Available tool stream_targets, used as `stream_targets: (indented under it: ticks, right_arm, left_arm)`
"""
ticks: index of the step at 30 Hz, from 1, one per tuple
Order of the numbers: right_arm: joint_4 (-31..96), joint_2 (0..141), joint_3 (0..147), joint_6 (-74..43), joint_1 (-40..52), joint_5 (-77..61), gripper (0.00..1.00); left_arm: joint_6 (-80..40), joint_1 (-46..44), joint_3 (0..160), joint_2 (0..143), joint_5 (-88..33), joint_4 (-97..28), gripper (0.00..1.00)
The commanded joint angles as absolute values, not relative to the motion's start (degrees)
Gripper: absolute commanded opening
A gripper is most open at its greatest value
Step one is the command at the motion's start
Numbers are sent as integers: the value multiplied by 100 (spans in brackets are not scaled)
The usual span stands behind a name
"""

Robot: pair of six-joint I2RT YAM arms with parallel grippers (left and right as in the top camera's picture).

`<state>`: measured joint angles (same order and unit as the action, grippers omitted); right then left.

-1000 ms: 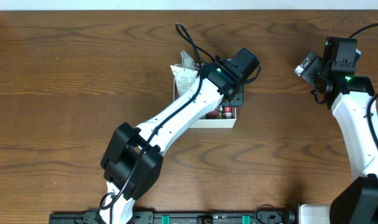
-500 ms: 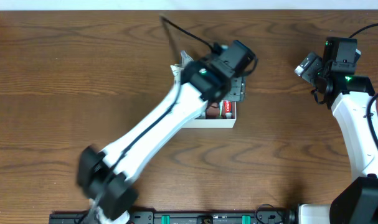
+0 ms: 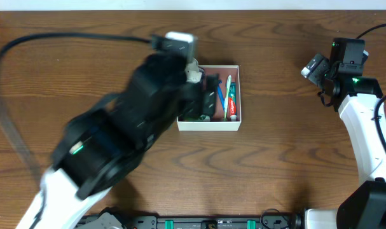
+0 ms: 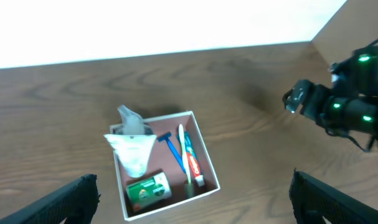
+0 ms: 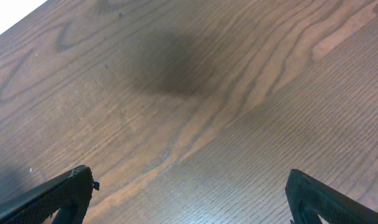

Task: Pack container
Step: 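Open the left gripper and withdraw it from the box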

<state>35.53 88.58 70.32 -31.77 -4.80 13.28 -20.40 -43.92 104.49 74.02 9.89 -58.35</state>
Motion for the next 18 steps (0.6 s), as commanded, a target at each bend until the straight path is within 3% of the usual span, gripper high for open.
stream_targets:
  ticks: [1,8,14,18]
  right_arm:
    - [3559,8884,7050,-3100,-530,1345,99]
    - [3559,8884,7050,-3100,-530,1345,99]
    - [3559,8884,7050,-3100,-530,1347,99]
    - [3559,8884,7050,-3100,-530,1345,99]
  left_arm:
    - [-1756,-4368,10514,7054,1125,-6171,98]
    - [-749,-4368,10514,6414,2018,-6558,98]
    - [-729,-4368,10514,6036,3736,-7310,98]
    - [-733,-4368,10514,5789,3983,-7797,98]
